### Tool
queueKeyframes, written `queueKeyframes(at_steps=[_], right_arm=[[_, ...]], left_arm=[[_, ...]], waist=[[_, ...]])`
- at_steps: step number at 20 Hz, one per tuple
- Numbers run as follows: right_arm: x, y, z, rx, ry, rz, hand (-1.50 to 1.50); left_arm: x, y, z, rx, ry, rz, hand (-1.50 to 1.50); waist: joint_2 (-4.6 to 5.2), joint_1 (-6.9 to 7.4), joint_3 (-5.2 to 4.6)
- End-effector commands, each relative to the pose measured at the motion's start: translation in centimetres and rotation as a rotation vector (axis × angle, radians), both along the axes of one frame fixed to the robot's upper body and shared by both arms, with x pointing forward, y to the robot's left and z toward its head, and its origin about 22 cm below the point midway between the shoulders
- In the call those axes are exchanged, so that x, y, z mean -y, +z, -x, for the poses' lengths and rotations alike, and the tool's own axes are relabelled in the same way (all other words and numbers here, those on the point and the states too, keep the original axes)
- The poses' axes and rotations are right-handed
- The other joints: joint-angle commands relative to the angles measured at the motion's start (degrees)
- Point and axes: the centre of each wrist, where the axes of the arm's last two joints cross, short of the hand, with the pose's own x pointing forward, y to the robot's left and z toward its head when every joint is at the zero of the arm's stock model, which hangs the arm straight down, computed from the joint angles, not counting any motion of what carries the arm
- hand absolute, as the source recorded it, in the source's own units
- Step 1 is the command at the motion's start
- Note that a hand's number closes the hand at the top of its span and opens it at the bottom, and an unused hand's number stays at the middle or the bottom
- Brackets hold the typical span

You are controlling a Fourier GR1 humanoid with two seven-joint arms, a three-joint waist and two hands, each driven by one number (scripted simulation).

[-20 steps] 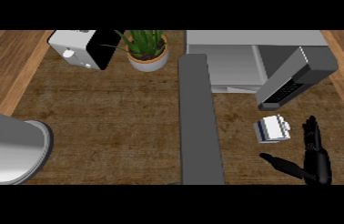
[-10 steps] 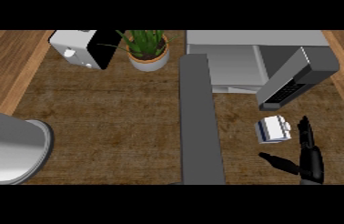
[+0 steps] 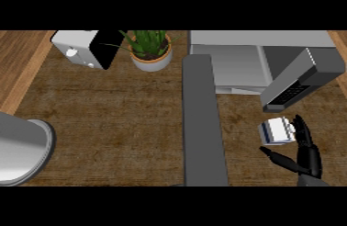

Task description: Pick up the milk, place it into the microwave and close the microwave

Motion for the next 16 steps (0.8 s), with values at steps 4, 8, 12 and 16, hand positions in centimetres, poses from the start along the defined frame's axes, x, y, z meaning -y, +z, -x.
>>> queueKeyframes(at_steps=[4,8,12,16], right_arm=[[-1.8,-0.4,-1.0,0.057,0.1,-0.058,1.5],[-1.3,-0.2,-1.1,0.08,0.098,-0.048,1.5],[-1.6,0.3,-2.3,0.139,0.127,-0.062,1.5],[-5.7,0.2,-4.2,0.137,0.251,-0.069,1.5]], left_arm=[[-0.2,0.6,-0.5,0.03,-0.019,0.018,-1.5],[1.3,2.5,0.3,0.043,-0.055,0.017,-1.5],[-0.2,1.5,0.3,0.04,-0.047,0.01,-1.5],[-1.1,0.6,-0.2,0.037,-0.046,0.026,-1.5]], waist=[[0.16,0.03,0.03],[0.24,0.48,0.12],[0.12,0.38,0.05],[0.13,0.44,0.0]])
